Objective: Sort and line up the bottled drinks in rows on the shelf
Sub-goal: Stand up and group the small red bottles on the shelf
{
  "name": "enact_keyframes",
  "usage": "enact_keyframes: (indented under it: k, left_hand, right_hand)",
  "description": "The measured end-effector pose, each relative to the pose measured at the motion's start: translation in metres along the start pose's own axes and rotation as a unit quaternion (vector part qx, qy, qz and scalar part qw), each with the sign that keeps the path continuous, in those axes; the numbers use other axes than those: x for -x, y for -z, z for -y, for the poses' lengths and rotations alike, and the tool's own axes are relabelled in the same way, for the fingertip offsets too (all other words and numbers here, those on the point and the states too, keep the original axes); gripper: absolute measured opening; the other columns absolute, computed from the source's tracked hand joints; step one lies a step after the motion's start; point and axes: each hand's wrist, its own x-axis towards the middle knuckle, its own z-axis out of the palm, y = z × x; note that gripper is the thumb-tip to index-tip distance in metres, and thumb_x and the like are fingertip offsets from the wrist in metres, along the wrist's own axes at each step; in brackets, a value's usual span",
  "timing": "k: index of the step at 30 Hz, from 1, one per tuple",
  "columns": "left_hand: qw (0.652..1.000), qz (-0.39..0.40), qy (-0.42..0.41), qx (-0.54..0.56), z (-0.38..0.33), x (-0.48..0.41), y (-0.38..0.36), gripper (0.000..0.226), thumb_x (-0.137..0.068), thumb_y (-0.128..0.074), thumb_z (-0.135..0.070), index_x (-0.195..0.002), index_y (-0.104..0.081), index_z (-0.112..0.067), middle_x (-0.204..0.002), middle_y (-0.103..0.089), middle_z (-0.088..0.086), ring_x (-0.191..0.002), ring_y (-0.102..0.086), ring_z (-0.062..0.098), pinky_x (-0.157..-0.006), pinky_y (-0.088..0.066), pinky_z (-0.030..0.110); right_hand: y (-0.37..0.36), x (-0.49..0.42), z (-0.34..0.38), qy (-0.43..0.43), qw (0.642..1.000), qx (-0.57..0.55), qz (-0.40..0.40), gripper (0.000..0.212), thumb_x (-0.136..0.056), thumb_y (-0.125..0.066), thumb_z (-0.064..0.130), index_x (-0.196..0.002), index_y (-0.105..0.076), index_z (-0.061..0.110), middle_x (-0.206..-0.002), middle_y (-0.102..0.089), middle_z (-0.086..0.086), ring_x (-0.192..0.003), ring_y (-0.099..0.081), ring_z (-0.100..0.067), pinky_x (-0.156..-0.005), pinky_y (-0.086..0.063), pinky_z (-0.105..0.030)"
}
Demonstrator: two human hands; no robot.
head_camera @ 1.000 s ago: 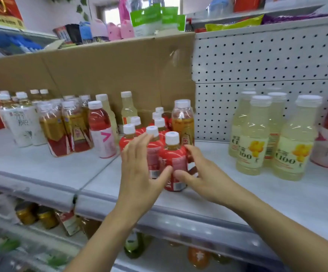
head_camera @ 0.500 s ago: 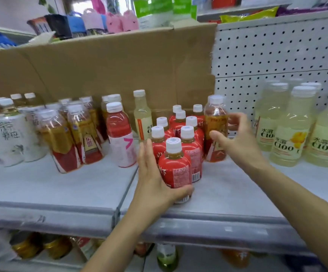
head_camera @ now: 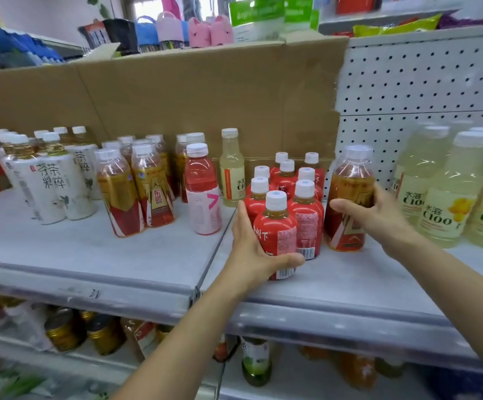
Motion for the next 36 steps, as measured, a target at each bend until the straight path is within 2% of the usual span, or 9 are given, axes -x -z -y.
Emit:
enact_keyframes:
  k: [9, 13, 16, 20, 25, 28, 31, 33, 36]
  left_hand:
    - [0.999, -0.016, 0.008, -0.048, -0.01, 0.009, 0.002, 0.137, -0.039, -0.083, -0.076, -0.147, -0.002, -0.054, -0.157, -0.024, -0.015, -0.143, -0.033, 0.013, -0.113, -0.038, 0.053]
    - [0.992, -0.02, 0.004, -0.121, -0.012, 0.026, 0.013, 0.101, -0.075, -0.077, -0.055, -0.154, -0.017, -0.037, -0.159, -0.023, -0.012, -0.145, -0.028, 0.012, -0.117, -0.033, 0.046]
    - [0.98, -0.068, -0.035, -0.186, -0.005, 0.042, 0.035, 0.075, -0.084, -0.072, -0.049, -0.147, -0.036, -0.032, -0.154, -0.032, -0.012, -0.142, -0.028, 0.007, -0.117, -0.029, 0.035]
    - [0.969, -0.127, -0.083, -0.195, 0.012, 0.048, 0.079, 0.054, -0.087, -0.071, -0.04, -0.136, -0.048, -0.032, -0.141, -0.043, -0.014, -0.133, -0.034, 0.001, -0.112, -0.029, 0.023]
    - [0.959, -0.192, -0.116, -0.173, 0.035, 0.038, 0.147, 0.039, -0.091, -0.069, -0.026, -0.127, -0.054, -0.031, -0.131, -0.05, -0.012, -0.126, -0.044, 0.006, -0.111, -0.038, 0.033]
    - [0.957, -0.202, -0.111, -0.174, 0.052, 0.033, 0.191, 0.047, -0.092, -0.065, -0.014, -0.132, -0.048, -0.033, -0.13, -0.046, -0.011, -0.122, -0.046, 0.006, -0.109, -0.042, 0.032]
    - [0.972, -0.142, -0.096, -0.16, 0.067, 0.024, 0.236, 0.08, -0.086, -0.071, -0.01, -0.148, -0.027, -0.035, -0.147, -0.031, -0.012, -0.134, -0.033, 0.001, -0.112, -0.034, 0.019]
    - [0.982, -0.077, -0.09, -0.146, 0.076, 0.017, 0.254, 0.105, -0.079, -0.08, -0.028, -0.155, -0.007, -0.037, -0.156, -0.014, -0.02, -0.143, -0.019, 0.0, -0.113, -0.024, 0.019]
    - [0.986, -0.051, -0.089, -0.129, 0.089, 0.0, 0.27, 0.137, -0.057, -0.085, -0.06, -0.151, 0.014, -0.048, -0.16, -0.003, -0.021, -0.149, -0.011, 0.006, -0.121, -0.022, 0.035]
  right_hand:
    - [0.019, 0.062, 0.022, 0.047, 0.997, 0.052, 0.013, 0.04, -0.074, -0.082, 0.032, -0.106, -0.059, 0.029, -0.096, -0.067, 0.009, -0.089, -0.062, -0.004, -0.069, -0.046, -0.021]
    - [0.016, 0.089, 0.032, 0.081, 0.995, 0.049, -0.019, 0.041, -0.068, -0.082, 0.041, -0.102, -0.059, 0.036, -0.096, -0.067, 0.01, -0.09, -0.064, -0.007, -0.071, -0.049, -0.023]
    - [0.006, 0.109, 0.049, 0.111, 0.992, 0.04, -0.042, 0.052, -0.057, -0.081, 0.063, -0.098, -0.06, 0.039, -0.093, -0.068, 0.011, -0.085, -0.065, -0.002, -0.069, -0.049, -0.023]
    - [-0.032, 0.125, 0.08, 0.146, 0.989, 0.018, -0.01, 0.049, -0.052, -0.068, 0.065, -0.093, -0.06, 0.039, -0.09, -0.069, 0.018, -0.082, -0.066, 0.003, -0.059, -0.05, -0.014]
    - [-0.122, 0.124, 0.107, 0.154, 0.984, -0.02, 0.089, 0.06, -0.055, -0.076, 0.065, -0.105, -0.061, 0.037, -0.097, -0.07, 0.02, -0.086, -0.068, 0.003, -0.062, -0.054, -0.014]
    - [-0.186, 0.107, 0.112, 0.114, 0.982, -0.039, 0.144, 0.057, -0.061, -0.077, 0.061, -0.111, -0.057, 0.042, -0.102, -0.067, 0.025, -0.093, -0.065, 0.006, -0.073, -0.051, -0.017]
    - [-0.253, 0.085, 0.112, 0.074, 0.985, -0.062, 0.144, 0.048, -0.069, -0.083, 0.045, -0.11, -0.06, 0.036, -0.099, -0.072, 0.018, -0.093, -0.067, 0.002, -0.081, -0.05, -0.023]
    - [-0.291, 0.072, 0.109, 0.053, 0.987, -0.06, 0.137, 0.046, -0.071, -0.085, 0.039, -0.109, -0.059, 0.032, -0.097, -0.072, 0.014, -0.091, -0.066, 0.003, -0.08, -0.049, -0.022]
    - [-0.336, 0.058, 0.102, 0.042, 0.989, -0.048, 0.131, 0.052, -0.07, -0.086, 0.04, -0.113, -0.058, 0.031, -0.101, -0.071, 0.013, -0.094, -0.066, 0.001, -0.084, -0.053, -0.025]
